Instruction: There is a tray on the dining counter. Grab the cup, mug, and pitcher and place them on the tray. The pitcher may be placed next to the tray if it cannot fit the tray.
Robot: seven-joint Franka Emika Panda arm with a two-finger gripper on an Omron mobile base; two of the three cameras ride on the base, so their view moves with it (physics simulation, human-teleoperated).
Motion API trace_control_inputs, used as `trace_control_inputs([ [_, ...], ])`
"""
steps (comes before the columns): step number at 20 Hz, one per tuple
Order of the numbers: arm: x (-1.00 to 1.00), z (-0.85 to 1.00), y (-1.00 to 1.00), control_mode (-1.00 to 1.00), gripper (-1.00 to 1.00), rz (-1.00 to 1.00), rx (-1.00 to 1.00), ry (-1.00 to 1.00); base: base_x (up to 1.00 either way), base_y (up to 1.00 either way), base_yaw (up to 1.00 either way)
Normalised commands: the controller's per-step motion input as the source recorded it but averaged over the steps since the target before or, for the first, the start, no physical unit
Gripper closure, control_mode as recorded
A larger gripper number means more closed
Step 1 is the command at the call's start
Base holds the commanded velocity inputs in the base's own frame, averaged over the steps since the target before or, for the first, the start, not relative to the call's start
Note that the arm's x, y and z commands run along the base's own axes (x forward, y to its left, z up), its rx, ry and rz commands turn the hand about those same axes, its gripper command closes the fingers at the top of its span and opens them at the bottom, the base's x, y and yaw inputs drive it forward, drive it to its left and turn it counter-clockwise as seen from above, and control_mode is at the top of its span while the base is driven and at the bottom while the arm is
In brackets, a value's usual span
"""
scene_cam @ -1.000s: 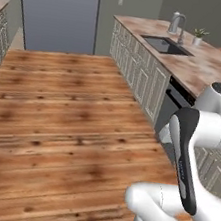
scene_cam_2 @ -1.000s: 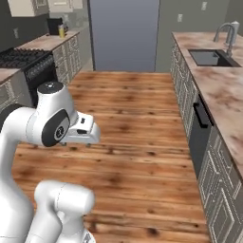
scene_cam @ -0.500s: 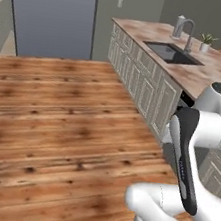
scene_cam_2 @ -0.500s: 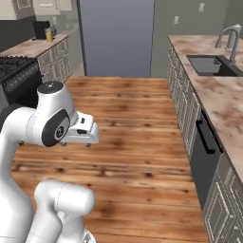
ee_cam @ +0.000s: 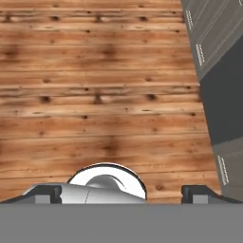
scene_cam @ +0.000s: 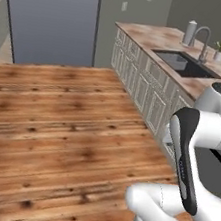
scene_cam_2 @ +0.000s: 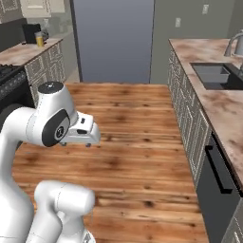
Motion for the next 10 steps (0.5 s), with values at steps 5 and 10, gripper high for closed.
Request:
trace_control_inputs([
  [5, 0.00, 0.00, 0.00, 1.00, -1.00, 0.00, 0.00, 0.00, 1.00, 0.00, 0.09],
  [10, 0.00, 0.00, 0.00, 1.00, -1.00, 0.00, 0.00, 0.00, 1.00, 0.00, 0.13],
])
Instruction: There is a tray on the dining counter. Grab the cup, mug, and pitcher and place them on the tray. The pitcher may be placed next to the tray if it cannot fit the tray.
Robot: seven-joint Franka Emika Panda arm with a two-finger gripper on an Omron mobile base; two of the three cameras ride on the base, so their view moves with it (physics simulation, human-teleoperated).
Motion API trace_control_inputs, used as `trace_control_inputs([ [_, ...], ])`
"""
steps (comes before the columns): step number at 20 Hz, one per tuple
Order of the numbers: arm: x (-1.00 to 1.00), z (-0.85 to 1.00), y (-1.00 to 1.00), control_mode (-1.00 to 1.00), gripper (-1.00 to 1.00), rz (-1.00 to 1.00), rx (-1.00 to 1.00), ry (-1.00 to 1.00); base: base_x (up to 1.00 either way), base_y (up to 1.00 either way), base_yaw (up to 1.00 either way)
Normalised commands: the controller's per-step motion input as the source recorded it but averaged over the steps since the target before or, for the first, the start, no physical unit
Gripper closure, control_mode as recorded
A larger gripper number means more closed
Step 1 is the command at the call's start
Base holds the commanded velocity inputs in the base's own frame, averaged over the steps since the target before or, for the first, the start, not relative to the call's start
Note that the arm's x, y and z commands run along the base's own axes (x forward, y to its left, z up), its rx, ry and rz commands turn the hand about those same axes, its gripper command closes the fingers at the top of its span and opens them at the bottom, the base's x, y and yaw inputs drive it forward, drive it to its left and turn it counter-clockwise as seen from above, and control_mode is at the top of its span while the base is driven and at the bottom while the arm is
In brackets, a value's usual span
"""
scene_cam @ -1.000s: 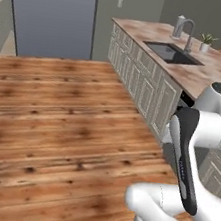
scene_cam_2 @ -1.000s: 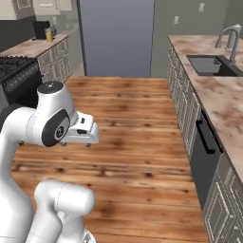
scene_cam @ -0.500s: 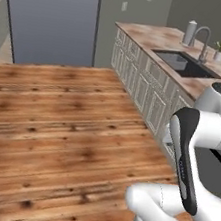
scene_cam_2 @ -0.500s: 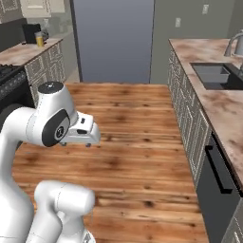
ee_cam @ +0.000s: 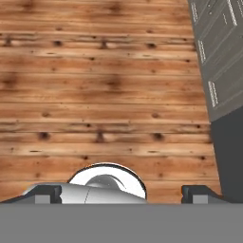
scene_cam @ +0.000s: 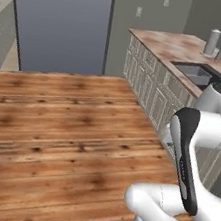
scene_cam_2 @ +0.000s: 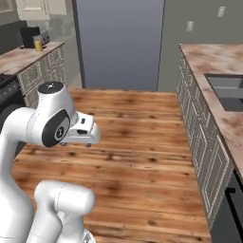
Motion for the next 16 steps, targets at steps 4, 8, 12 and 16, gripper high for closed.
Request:
trace_control_inputs([
  [4, 0.00, 0.00, 0.00, 1.00, -1.00, 0.00, 0.00, 0.00, 1.00, 0.00, 0.09],
  [8, 0.00, 0.00, 0.00, 1.00, -1.00, 0.00, 0.00, 0.00, 1.00, 0.00, 0.07],
  [12, 0.00, 0.00, 0.00, 1.00, -1.00, 0.00, 0.00, 0.00, 1.00, 0.00, 0.08],
  [16, 0.00, 0.00, 0.00, 1.00, -1.00, 0.00, 0.00, 0.00, 1.00, 0.00, 0.06],
])
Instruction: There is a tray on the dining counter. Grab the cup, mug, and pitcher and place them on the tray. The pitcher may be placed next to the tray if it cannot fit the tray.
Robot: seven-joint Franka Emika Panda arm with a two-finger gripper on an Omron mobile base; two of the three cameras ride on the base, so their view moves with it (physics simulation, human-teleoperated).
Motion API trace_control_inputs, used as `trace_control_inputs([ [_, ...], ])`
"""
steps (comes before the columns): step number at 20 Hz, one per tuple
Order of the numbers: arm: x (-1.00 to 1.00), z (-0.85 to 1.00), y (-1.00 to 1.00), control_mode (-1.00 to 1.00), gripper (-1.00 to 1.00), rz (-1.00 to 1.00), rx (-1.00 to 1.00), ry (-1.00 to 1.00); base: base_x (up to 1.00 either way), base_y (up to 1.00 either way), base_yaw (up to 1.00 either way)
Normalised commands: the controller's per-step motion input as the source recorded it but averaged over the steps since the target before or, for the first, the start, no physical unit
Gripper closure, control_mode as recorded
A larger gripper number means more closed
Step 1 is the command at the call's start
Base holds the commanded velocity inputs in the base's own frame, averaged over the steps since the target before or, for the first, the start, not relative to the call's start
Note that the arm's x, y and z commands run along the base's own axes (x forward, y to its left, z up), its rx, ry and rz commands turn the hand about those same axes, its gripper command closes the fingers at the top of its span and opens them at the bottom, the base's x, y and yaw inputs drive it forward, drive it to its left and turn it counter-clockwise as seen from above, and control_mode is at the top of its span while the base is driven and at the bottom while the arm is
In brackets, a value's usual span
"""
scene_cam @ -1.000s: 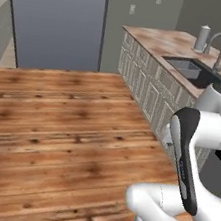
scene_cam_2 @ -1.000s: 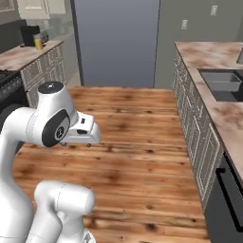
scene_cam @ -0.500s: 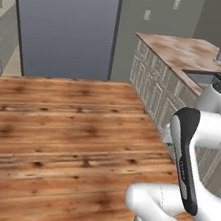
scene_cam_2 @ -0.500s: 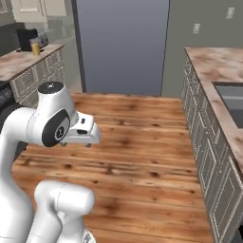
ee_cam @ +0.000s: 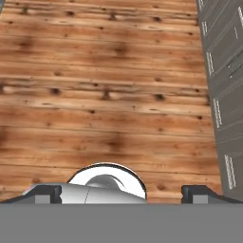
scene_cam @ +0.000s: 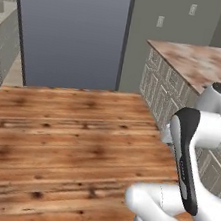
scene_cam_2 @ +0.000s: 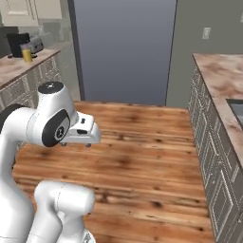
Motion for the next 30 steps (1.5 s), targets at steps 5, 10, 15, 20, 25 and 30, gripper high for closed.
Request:
trace_control_inputs([
  [5, 0.00, 0.00, 0.00, 1.00, -1.00, 0.00, 0.00, 0.00, 1.00, -0.01, 0.01],
  [10, 0.00, 0.00, 0.00, 1.00, -1.00, 0.00, 0.00, 0.00, 1.00, -0.01, 0.03],
  [15, 0.00, 0.00, 0.00, 1.00, -1.00, 0.00, 0.00, 0.00, 1.00, -0.02, 0.02],
  [20, 0.00, 0.00, 0.00, 1.00, -1.00, 0.00, 0.00, 0.00, 1.00, -0.17, 0.00],
  [25, 0.00, 0.00, 0.00, 1.00, -1.00, 0.00, 0.00, 0.00, 1.00, -0.19, 0.00],
  [30, 0.00, 0.00, 0.00, 1.00, -1.00, 0.00, 0.00, 0.00, 1.00, -0.18, 0.00],
])
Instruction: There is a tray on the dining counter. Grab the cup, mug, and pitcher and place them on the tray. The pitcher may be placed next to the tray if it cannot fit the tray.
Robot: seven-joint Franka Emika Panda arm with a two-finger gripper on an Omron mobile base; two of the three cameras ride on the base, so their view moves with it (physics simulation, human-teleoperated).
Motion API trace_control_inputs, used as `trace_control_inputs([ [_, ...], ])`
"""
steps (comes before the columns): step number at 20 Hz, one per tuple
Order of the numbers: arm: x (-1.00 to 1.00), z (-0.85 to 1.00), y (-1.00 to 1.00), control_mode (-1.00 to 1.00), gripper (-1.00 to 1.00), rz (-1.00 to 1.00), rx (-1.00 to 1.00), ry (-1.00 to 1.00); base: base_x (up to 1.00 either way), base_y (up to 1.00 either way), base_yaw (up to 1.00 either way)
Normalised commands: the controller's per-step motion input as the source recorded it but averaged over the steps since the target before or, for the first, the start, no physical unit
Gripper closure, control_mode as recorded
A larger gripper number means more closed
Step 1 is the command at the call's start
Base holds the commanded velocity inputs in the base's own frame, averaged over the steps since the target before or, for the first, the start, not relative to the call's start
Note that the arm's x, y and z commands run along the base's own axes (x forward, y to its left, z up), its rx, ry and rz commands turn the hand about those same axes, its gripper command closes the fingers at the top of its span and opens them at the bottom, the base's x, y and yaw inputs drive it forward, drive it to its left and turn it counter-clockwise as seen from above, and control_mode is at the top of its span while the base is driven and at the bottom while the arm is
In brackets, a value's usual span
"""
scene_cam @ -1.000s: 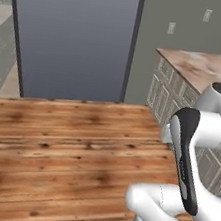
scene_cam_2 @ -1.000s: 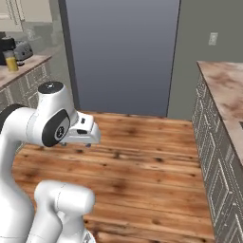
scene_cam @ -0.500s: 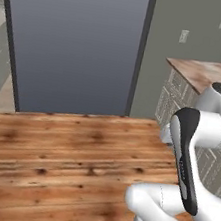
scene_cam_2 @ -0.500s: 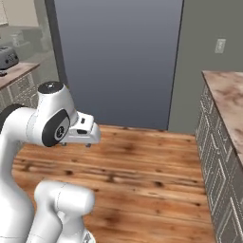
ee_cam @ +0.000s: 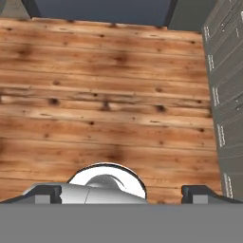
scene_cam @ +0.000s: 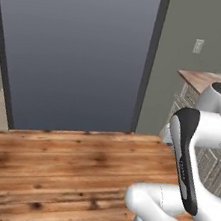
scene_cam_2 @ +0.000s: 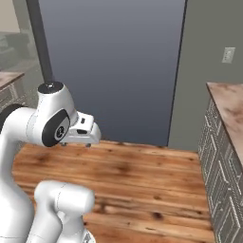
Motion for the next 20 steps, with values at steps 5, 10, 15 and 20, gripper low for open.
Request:
trace_control_inputs([
  [5, 0.00, 0.00, 0.00, 1.00, -1.00, 0.00, 0.00, 0.00, 1.00, -0.16, 0.01],
  [10, 0.00, 0.00, 0.00, 1.00, -1.00, 0.00, 0.00, 0.00, 1.00, -0.05, 0.13],
  [15, 0.00, 0.00, 0.00, 1.00, -1.00, 0.00, 0.00, 0.00, 1.00, 0.00, 0.41],
  [20, 0.00, 0.00, 0.00, 1.00, -1.00, 0.00, 0.00, 0.00, 1.00, 0.00, 0.48],
])
